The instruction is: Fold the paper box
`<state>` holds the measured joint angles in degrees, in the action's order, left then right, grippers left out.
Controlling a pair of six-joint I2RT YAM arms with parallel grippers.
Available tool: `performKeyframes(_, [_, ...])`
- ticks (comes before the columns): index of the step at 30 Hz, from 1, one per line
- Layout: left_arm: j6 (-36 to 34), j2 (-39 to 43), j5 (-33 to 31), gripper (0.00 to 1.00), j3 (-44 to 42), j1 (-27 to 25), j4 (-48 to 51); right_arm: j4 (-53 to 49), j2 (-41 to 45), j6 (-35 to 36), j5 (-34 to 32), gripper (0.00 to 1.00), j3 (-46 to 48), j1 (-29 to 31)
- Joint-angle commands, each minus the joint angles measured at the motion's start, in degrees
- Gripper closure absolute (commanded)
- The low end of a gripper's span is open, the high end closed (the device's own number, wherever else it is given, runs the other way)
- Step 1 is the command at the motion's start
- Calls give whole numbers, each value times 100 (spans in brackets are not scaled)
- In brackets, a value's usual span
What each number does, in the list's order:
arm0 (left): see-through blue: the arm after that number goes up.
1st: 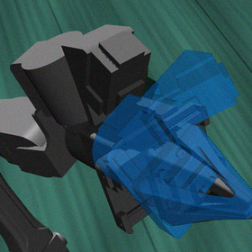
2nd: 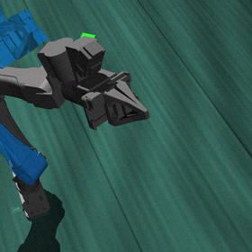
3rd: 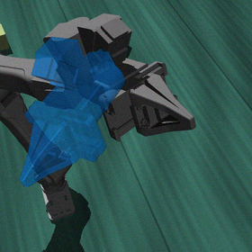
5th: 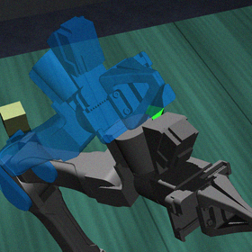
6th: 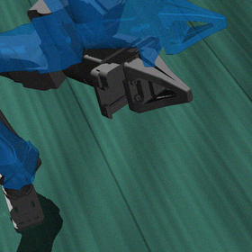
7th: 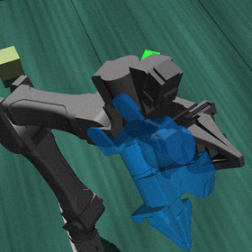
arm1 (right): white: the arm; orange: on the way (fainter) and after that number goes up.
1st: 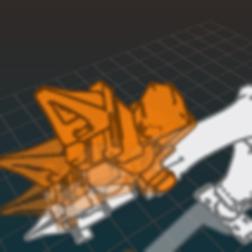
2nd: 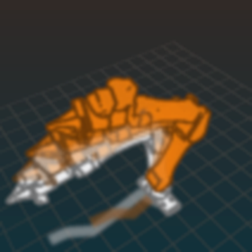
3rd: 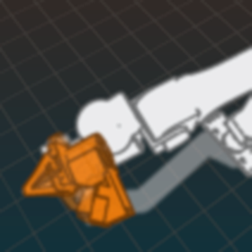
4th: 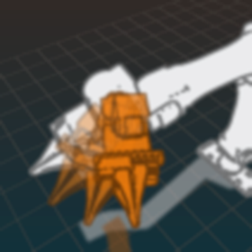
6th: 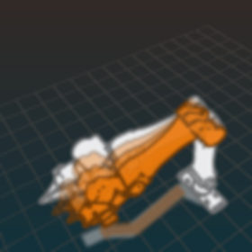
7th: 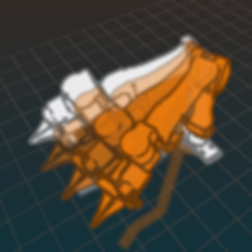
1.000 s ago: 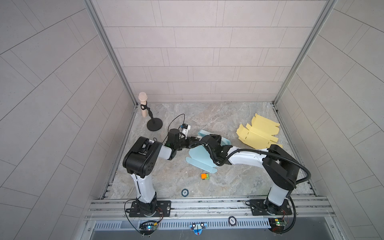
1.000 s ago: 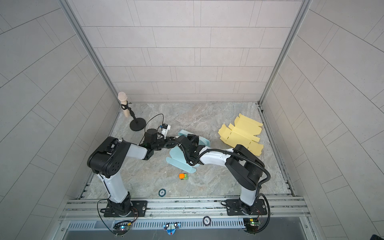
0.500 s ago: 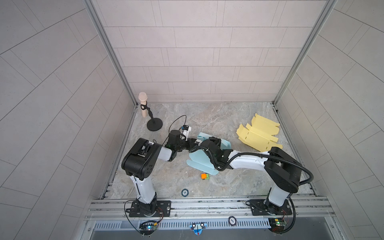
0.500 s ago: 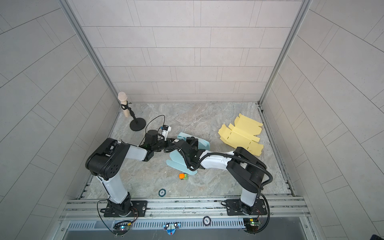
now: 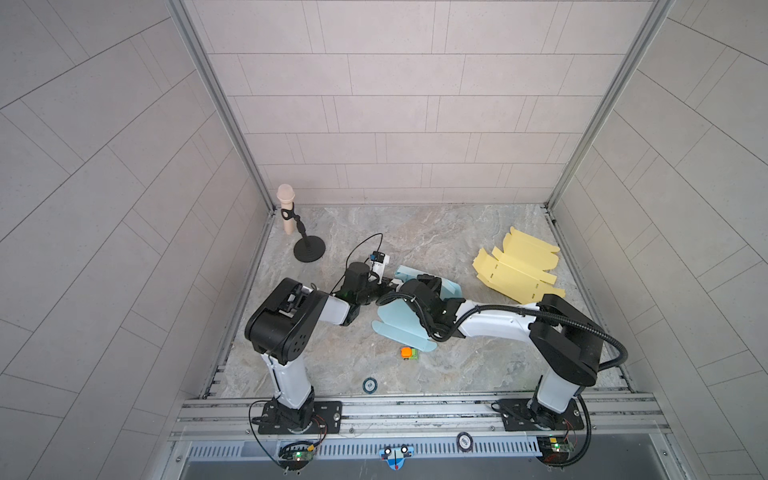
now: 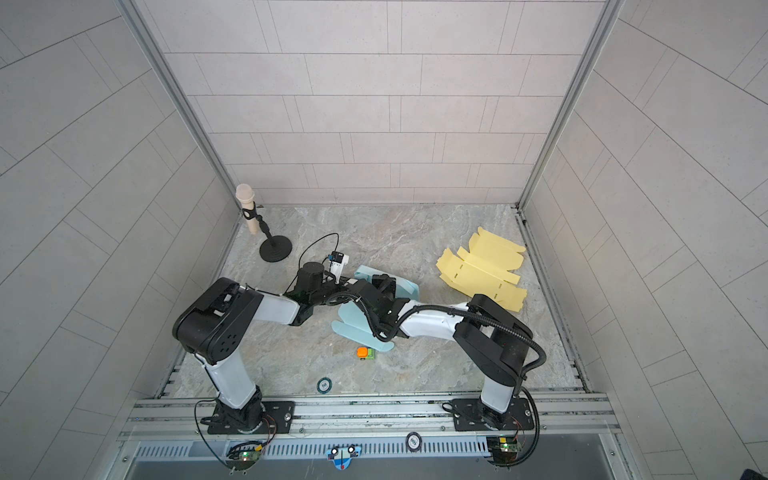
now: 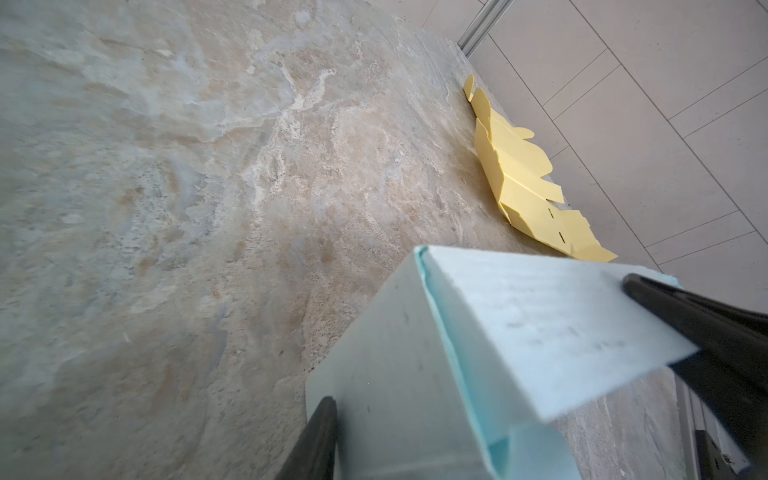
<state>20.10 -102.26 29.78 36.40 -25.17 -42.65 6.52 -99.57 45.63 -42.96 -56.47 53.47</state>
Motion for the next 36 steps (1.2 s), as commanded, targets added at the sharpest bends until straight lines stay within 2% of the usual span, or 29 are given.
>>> performKeyframes(1, [-249,257,-290,70,4,-76,-14,-185,67,-170,170,100,-140,65])
performKeyframes(7, [-488,268,-502,71,-41,-188,-132,-655,52,-588,504,99,-357,51])
performKeyframes(10, [-536,230,-624,74,-1,-262,-173,-726,1,-634,533,99,-384,52])
performKeyframes(18, [-914,382,-1443,84,16,-620,-2,-795,-37,-668,573,98,-453,51])
performKeyframes(24, [-1081,430,-1713,86,-9,-747,-7,-1119,-39,-994,825,88,-590,63])
performKeyframes(28, [-1170,504,-1791,87,-47,-797,7,-1413,77,-1707,1141,79,-703,60])
performKeyframes(36, [-1184,506,-1670,87,-149,-797,-90,-2084,909,-3207,2302,54,-569,58])
